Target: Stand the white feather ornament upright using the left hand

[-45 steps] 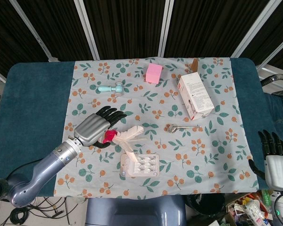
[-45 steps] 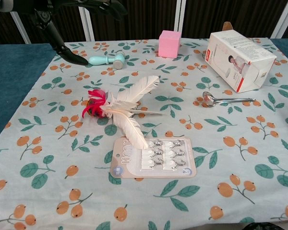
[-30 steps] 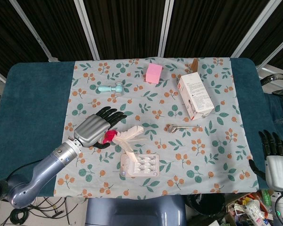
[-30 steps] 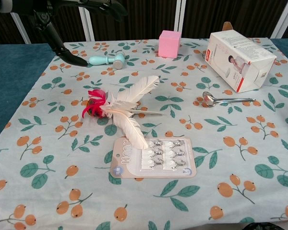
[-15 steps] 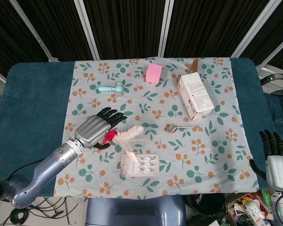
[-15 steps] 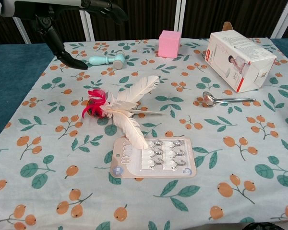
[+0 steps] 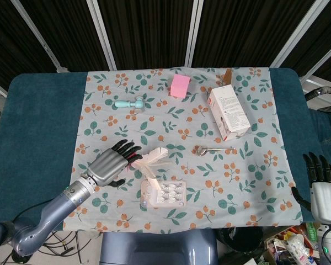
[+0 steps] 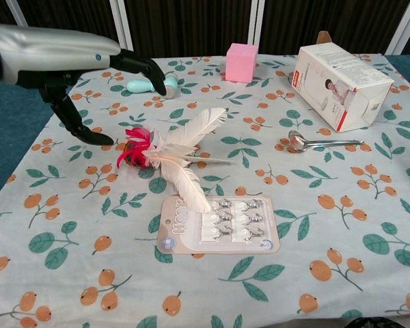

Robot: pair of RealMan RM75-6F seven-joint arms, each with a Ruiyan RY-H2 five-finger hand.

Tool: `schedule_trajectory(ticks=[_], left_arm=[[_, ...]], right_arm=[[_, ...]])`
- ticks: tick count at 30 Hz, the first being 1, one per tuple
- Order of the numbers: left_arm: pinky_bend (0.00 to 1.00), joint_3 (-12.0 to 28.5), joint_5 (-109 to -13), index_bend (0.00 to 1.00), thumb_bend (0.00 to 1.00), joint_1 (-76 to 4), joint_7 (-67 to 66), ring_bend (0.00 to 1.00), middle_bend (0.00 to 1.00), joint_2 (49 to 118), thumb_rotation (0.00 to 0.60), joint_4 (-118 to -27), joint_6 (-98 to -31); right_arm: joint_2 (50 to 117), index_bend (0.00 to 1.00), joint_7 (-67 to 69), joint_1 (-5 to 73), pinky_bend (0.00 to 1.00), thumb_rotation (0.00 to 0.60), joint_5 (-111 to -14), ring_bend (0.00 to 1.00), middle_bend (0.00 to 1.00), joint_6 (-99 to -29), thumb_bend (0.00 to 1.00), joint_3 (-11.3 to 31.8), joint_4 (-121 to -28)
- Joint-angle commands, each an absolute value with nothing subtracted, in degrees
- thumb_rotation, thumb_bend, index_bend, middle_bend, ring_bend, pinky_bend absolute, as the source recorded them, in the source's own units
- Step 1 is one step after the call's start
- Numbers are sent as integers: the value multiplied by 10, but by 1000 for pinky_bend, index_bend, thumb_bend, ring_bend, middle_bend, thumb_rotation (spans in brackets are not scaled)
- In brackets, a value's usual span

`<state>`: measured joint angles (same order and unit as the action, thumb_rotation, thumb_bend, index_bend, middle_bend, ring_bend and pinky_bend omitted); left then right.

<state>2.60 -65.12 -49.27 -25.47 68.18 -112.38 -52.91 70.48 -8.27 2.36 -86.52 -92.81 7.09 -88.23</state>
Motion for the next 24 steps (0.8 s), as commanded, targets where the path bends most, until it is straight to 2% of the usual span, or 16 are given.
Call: schedule_trajectory(ticks=[1,12,24], left_arm=[[0,17,-668,235,241,-484,-271,0,67,711,600,-1102,-546],[0,33,-675,323,242,-476,-296,0,84,810,600,-1048,-590],[0,55,-652,436,292,-486,-332,0,115,874,600,-1015,-605]], right_arm=[[706,0,-85,24,135,600,-864,16,47,-926,167,70,-881],[712,0,-90,27,135,600,-857,16,47,-920,168,72,-874],[713,0,-88,27,135,600,-850,16,47,-917,167,75,-867]])
